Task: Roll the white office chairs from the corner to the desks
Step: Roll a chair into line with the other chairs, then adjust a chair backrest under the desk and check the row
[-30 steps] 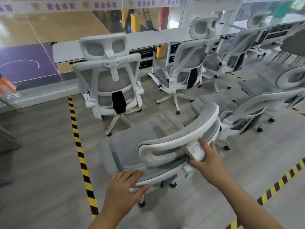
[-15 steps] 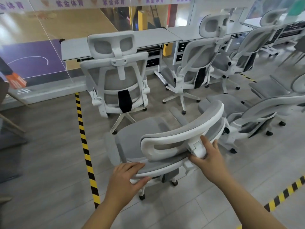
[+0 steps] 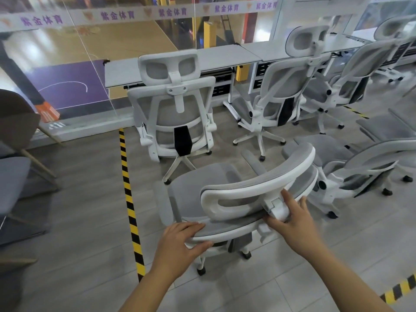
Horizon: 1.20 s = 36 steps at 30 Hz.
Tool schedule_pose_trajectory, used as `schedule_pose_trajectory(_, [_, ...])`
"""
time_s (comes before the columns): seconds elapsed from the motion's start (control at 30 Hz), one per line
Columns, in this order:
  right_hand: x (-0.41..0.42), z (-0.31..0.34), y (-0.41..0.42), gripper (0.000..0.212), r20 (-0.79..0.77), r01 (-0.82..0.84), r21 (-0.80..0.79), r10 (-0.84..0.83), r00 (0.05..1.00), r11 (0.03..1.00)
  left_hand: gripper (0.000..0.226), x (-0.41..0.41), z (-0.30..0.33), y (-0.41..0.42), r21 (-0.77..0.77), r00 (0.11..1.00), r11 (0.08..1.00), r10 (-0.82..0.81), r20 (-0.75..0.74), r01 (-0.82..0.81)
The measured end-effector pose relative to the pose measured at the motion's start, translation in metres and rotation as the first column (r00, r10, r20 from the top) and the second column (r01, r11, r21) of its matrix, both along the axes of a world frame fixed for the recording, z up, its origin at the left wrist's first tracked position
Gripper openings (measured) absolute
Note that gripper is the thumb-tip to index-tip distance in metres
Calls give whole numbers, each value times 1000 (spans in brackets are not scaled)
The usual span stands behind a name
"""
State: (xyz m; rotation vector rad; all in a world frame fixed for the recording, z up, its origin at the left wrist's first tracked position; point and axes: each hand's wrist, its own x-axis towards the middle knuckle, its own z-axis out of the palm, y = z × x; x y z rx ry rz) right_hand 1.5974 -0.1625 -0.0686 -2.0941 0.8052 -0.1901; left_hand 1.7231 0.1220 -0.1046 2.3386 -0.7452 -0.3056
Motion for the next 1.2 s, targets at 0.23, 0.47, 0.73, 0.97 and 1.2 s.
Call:
schedule_pose_trajectory(0.23, [-2, 8, 6, 90, -31, 13, -2, -13, 999, 1000, 64, -6, 6, -2, 5, 997, 1000, 26, -68, -26])
schedule_pose_trajectory(0.47, [-3, 24, 14, 86, -27, 14, 16, -14, 1000, 1000, 70, -11, 10, -5, -14, 990, 998, 60, -125, -62])
schedule_pose_trajectory(0.73, [-26, 80, 30, 78, 157, 30, -226, 6, 988, 974, 45, 1, 37, 24, -139, 945, 980, 93, -314, -143])
schedule_pose_trajectory(0.97, [17, 151, 105, 58, 345, -34, -396, 183, 921, 917, 47, 33, 77, 105, -169, 916, 912, 335, -223, -374])
schedule_pose_trajectory(1.2, [100, 139, 184, 58, 265, -231, -390, 349, 899, 891, 69, 72, 85, 164, -175, 904, 901, 350, -247, -397])
